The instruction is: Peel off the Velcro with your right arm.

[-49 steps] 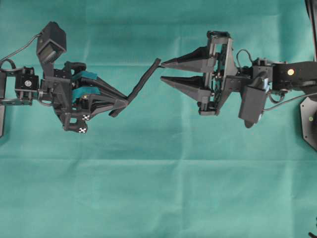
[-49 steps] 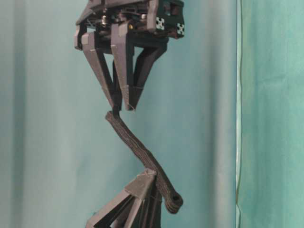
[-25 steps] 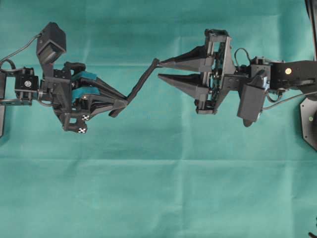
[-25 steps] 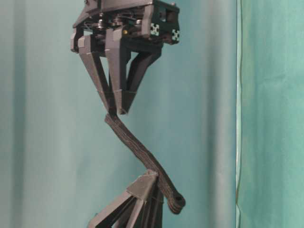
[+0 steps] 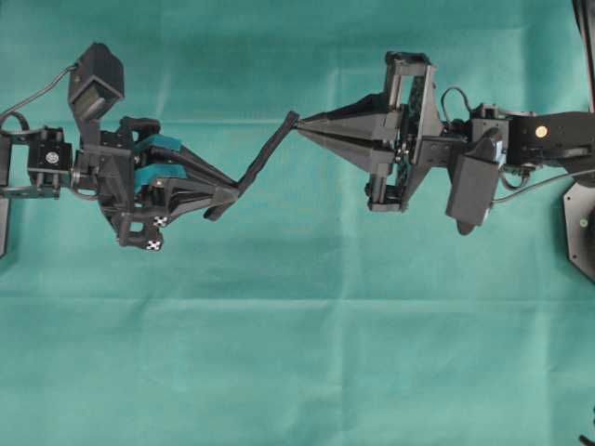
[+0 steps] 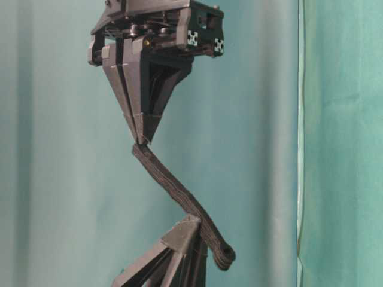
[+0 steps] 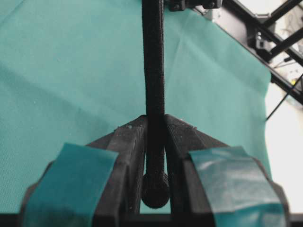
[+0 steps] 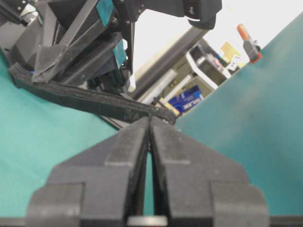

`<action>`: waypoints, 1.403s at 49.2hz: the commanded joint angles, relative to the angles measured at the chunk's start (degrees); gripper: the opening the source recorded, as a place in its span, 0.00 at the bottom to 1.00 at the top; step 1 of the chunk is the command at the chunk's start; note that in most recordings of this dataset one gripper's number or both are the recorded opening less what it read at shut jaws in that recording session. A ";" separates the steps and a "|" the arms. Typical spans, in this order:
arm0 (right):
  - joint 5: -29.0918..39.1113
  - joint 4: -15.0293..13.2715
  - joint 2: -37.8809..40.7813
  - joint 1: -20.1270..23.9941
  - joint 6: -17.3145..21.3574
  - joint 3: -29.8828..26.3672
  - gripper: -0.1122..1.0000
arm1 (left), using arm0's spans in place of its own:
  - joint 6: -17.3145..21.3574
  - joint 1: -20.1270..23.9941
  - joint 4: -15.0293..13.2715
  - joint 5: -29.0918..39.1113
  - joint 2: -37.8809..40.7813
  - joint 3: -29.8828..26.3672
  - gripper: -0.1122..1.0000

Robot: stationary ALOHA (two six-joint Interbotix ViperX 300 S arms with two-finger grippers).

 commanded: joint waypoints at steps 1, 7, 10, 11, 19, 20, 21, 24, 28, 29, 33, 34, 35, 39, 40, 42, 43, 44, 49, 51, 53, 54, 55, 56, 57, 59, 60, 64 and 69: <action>-0.53 0.18 -0.44 0.09 0.26 -0.44 0.01 | 0.09 -0.09 -0.09 -0.62 -0.35 -0.53 0.19; -0.26 0.18 -0.35 0.09 0.26 -0.44 0.01 | 0.09 -0.09 -0.09 -0.53 -0.35 -0.53 0.19; -0.26 0.00 -0.44 0.09 0.35 -0.44 0.01 | 0.09 -0.09 -0.09 -0.53 -0.44 -0.53 0.19; -0.26 0.09 -0.44 0.09 0.35 -0.44 0.01 | 0.09 -0.09 -0.09 -0.53 -0.35 -0.62 0.19; -0.09 -0.09 -0.09 0.18 0.53 -0.26 0.01 | 0.09 0.00 -0.09 -0.53 -0.35 -0.70 0.19; -0.09 -0.09 0.00 0.26 0.53 -0.26 0.01 | 0.09 0.00 -0.09 -0.53 -0.44 -0.70 0.19; -0.09 -0.09 0.00 0.35 0.53 -0.26 0.01 | 0.09 0.00 -0.09 -0.62 -0.35 -0.70 0.19; -0.09 -0.09 0.26 0.70 0.53 -0.26 0.01 | 0.09 -0.09 -0.09 -0.62 -0.44 -0.70 0.19; -0.09 -0.09 0.53 1.14 0.53 -0.26 0.01 | 0.09 -0.09 -0.09 -0.62 -0.35 -0.70 0.19; -0.09 -0.09 0.53 1.23 0.53 -0.26 0.01 | 0.09 -0.09 -0.09 -0.53 -0.44 -0.70 0.19; -0.09 -0.09 0.70 1.58 0.62 -0.26 0.01 | 0.09 -0.09 -0.09 -0.53 -0.35 -0.70 0.19; -0.09 -0.09 0.70 1.67 0.62 -0.26 0.01 | 0.09 -0.09 -0.09 -0.53 -0.35 -0.70 0.19; -0.09 -0.09 0.70 1.85 0.62 -0.26 0.01 | 0.09 0.00 -0.09 -0.53 -0.35 -0.70 0.19; -0.09 -0.18 0.79 2.37 0.62 -0.26 0.01 | 0.09 0.00 -0.09 -0.53 -0.35 -0.70 0.19; -0.09 -0.09 0.79 2.46 0.62 -0.26 0.01 | 0.09 -0.09 -0.09 -0.62 -0.44 -0.79 0.19; -0.09 -0.09 0.88 2.72 0.62 -0.26 0.01 | 0.09 -0.09 -0.09 -0.62 -0.44 -0.79 0.19; -0.09 -0.09 0.88 2.90 0.62 -0.26 0.01 | 0.09 0.00 -0.09 -0.62 -0.35 -0.79 0.19; -0.09 -0.09 0.97 2.99 0.62 -0.26 0.01 | 0.09 -0.09 -0.09 -0.62 -0.35 -0.79 0.19; -0.09 -0.09 1.32 3.34 0.62 -0.44 0.01 | 0.09 0.00 -0.09 -0.53 -0.35 -0.88 0.19; -0.09 -0.09 1.58 3.52 0.62 -0.53 0.01 | 0.09 0.00 -0.09 -0.53 -0.35 -0.88 0.19; 0.00 -0.09 1.85 3.69 0.62 -0.53 0.01 | 0.09 0.00 -0.09 -0.53 -0.44 -0.88 0.19; -0.09 -0.09 1.93 3.78 0.62 -0.62 0.01 | 0.09 -0.09 -0.09 -0.62 -0.44 -0.88 0.19; -0.09 -0.09 2.11 3.78 0.62 -0.62 0.01 | 0.09 -0.09 -0.09 -0.62 -0.35 -0.88 0.19; 0.00 -0.09 2.20 3.87 0.62 -0.70 0.01 | 0.09 0.00 -0.09 -0.53 -0.35 -0.88 0.19; 0.00 -0.09 2.37 3.96 0.62 -0.79 0.01 | 0.09 0.00 -0.09 -0.62 -0.44 -0.88 0.19; 0.00 -0.09 2.55 4.13 0.62 -0.88 0.01 | 0.09 -0.09 -0.09 -0.62 -0.35 -0.88 0.19; -0.09 -0.09 2.72 4.22 0.62 -0.97 0.01 | 0.09 -0.09 -0.09 -0.53 -0.35 -0.88 0.19; -0.09 -0.09 3.25 4.39 0.62 -1.32 0.01 | 0.09 -0.09 -0.09 -0.53 -0.35 -0.88 0.19; 0.00 -0.09 3.78 4.75 0.62 -1.58 0.01 | 0.09 -0.09 -0.09 -0.53 -0.35 -0.88 0.19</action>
